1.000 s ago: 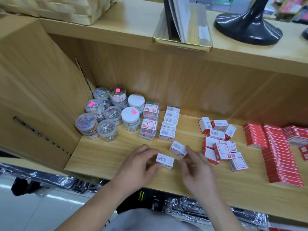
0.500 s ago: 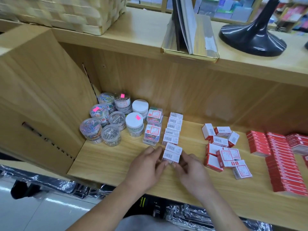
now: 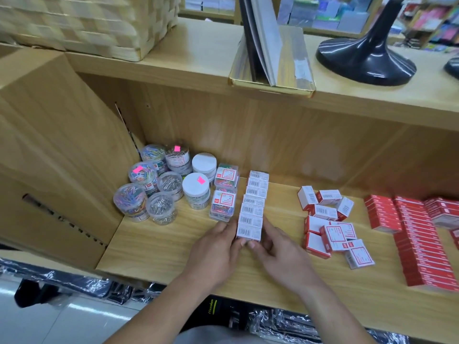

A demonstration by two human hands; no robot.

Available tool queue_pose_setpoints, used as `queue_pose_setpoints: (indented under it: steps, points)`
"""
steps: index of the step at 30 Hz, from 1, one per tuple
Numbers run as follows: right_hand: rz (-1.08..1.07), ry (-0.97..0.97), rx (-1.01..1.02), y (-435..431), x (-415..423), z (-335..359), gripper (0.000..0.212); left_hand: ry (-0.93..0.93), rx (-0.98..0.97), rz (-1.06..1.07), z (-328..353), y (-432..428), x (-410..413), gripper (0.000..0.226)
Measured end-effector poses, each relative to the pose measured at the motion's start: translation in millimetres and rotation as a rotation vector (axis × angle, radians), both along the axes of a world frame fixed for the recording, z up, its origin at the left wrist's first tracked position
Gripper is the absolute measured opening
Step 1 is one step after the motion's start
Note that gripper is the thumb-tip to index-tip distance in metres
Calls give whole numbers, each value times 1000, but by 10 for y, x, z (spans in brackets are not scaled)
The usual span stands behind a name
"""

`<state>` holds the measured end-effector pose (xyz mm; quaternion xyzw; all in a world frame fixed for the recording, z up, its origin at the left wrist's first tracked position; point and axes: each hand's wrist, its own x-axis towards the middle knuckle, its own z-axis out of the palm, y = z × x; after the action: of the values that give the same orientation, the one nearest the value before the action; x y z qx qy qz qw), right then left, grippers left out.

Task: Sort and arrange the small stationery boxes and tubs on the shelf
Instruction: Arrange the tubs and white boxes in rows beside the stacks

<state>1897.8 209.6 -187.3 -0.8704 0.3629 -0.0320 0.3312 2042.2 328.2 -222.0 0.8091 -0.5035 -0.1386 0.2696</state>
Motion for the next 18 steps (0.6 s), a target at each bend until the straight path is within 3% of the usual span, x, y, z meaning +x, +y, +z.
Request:
queue_pose_setpoints:
  steps: [6,11,15,18]
  points:
    - [11,60,-108,82,17,-38,71,16,-5,19,24,13,-28,57]
    - [-257,-261,262,38,-321,-48,46,137,-222,128,115,216,-61,41]
    - [-374,-431,116,-144,-773,150,11,107,-347,35,368,43,-375,13]
    - [-491,-472,-47,-376,-1102,252,20,128,-304,-129,456,-368,-677,15]
